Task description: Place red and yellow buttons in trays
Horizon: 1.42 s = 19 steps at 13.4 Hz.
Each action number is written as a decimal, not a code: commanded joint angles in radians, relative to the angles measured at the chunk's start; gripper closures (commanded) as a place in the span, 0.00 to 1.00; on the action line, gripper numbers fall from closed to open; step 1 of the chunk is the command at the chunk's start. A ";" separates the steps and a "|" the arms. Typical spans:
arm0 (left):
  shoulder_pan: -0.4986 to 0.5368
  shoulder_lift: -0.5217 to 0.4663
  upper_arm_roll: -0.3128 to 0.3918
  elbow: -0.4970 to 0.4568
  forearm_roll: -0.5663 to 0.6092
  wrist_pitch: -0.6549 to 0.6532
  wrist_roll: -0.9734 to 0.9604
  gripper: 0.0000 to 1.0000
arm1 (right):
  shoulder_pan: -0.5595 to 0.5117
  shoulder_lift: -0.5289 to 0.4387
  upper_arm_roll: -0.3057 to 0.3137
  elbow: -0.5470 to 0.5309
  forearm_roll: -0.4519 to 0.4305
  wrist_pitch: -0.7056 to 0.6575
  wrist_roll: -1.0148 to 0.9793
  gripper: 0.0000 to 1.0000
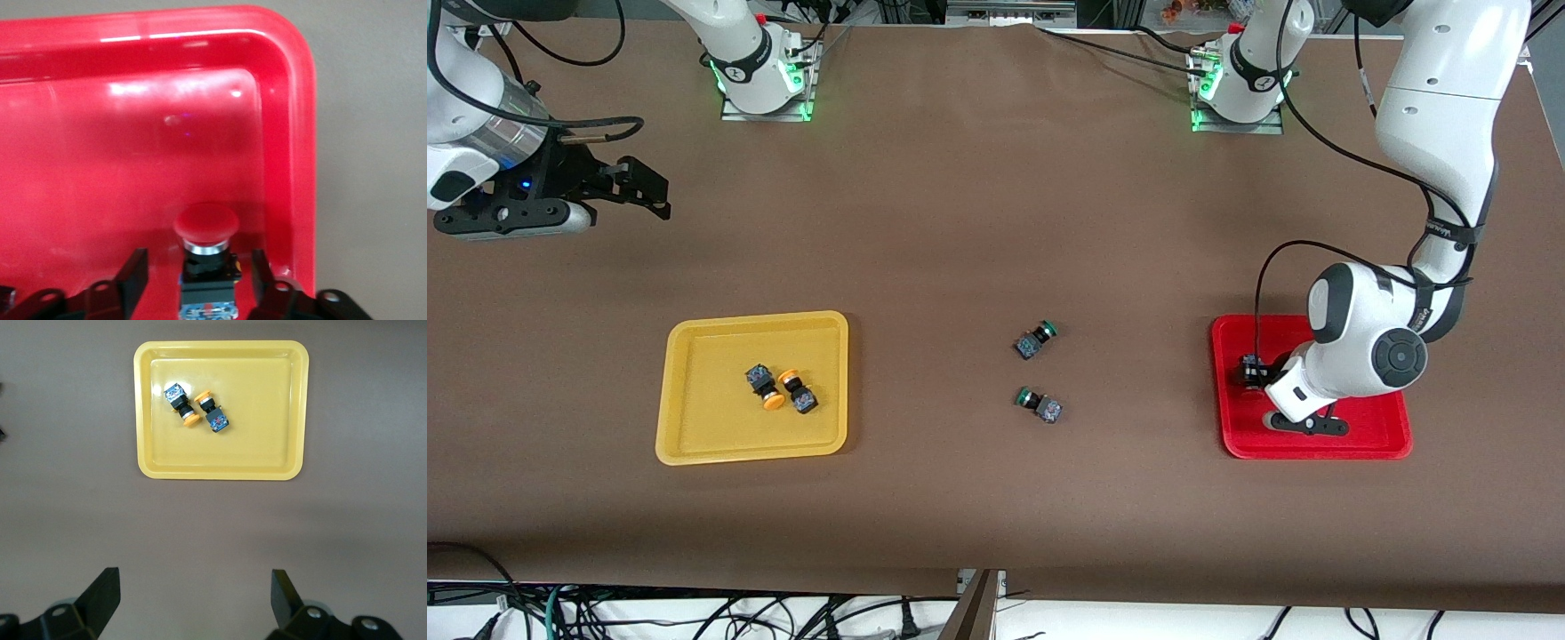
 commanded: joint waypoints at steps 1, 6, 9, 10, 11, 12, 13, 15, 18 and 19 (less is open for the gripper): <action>0.020 -0.054 0.000 0.045 0.005 -0.062 0.008 0.00 | 0.001 -0.001 0.009 0.012 -0.020 0.003 -0.014 0.00; 0.004 -0.351 0.000 0.034 -0.015 -0.204 -0.029 0.00 | 0.001 0.039 0.007 0.079 -0.028 -0.020 -0.018 0.00; -0.026 -0.520 0.000 0.046 -0.018 -0.469 -0.206 0.00 | 0.002 0.039 0.009 0.079 -0.026 -0.020 -0.017 0.00; -0.032 -0.558 0.000 0.056 -0.016 -0.531 -0.213 0.00 | 0.002 0.039 0.009 0.079 -0.026 -0.020 -0.017 0.00; -0.051 -0.595 0.004 0.074 -0.013 -0.576 -0.213 0.00 | 0.002 0.039 0.009 0.079 -0.026 -0.020 -0.018 0.00; -0.069 -0.604 0.021 0.111 -0.013 -0.625 -0.214 0.00 | 0.002 0.039 0.009 0.078 -0.026 -0.020 -0.018 0.00; -0.091 -0.606 0.053 0.146 -0.019 -0.677 -0.214 0.00 | 0.002 0.040 0.009 0.078 -0.026 -0.020 -0.018 0.00; -0.134 -0.618 0.122 0.154 -0.046 -0.722 -0.216 0.00 | 0.002 0.042 0.009 0.079 -0.026 -0.020 -0.021 0.00; -0.123 -0.612 0.122 0.140 -0.052 -0.723 -0.214 0.00 | 0.004 0.042 0.009 0.079 -0.023 -0.018 -0.018 0.00; -0.126 -0.609 0.122 0.145 -0.050 -0.723 -0.214 0.00 | 0.004 0.042 0.009 0.081 -0.022 -0.018 -0.017 0.00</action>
